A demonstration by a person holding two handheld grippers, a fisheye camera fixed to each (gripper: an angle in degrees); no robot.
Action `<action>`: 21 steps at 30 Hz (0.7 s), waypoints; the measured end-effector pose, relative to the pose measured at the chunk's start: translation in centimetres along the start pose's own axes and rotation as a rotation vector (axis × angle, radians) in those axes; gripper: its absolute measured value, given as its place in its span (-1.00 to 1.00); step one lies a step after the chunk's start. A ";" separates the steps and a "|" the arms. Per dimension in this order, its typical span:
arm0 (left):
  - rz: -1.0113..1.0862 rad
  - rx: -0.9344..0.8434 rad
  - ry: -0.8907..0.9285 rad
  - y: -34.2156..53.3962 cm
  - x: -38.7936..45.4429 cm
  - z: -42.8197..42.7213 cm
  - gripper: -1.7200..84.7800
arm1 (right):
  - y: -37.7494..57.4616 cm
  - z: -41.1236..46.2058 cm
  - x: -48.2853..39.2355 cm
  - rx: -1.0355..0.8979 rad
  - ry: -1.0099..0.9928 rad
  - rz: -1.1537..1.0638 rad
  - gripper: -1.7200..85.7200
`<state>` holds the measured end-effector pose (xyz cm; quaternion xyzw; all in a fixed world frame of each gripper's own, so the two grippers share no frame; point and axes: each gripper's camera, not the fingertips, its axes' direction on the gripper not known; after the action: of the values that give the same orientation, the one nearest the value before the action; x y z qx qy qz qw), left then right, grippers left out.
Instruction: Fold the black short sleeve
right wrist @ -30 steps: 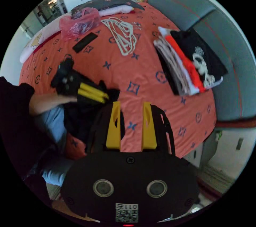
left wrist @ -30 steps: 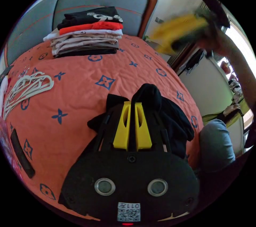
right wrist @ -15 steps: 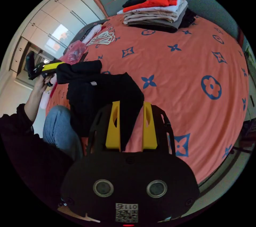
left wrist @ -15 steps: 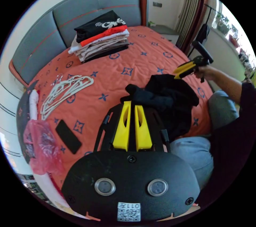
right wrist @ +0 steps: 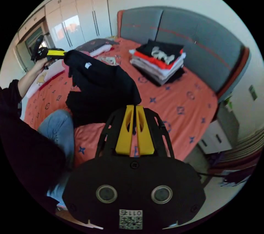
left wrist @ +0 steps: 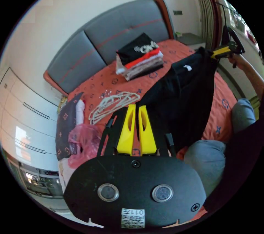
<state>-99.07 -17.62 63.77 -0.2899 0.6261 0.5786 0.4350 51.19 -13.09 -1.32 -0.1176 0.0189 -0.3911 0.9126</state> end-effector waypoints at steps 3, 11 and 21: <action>-0.063 0.123 0.025 0.1 -2.9 -5.5 -0.97 | 0.1 -6.8 -3.5 0.053 0.145 -0.103 -0.92; -0.005 0.256 -0.026 2.6 -4.2 -15.2 -0.97 | 2.9 -18.2 -12.5 0.110 0.318 -0.283 -0.93; -0.006 0.292 0.024 1.7 -5.5 -15.8 -0.97 | 6.6 -22.2 -15.8 0.169 0.344 -0.322 -0.92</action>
<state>-101.39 -33.53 68.65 -0.2321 0.7079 0.4766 0.4667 42.15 -1.80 -25.34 0.0259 0.1220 -0.5460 0.8284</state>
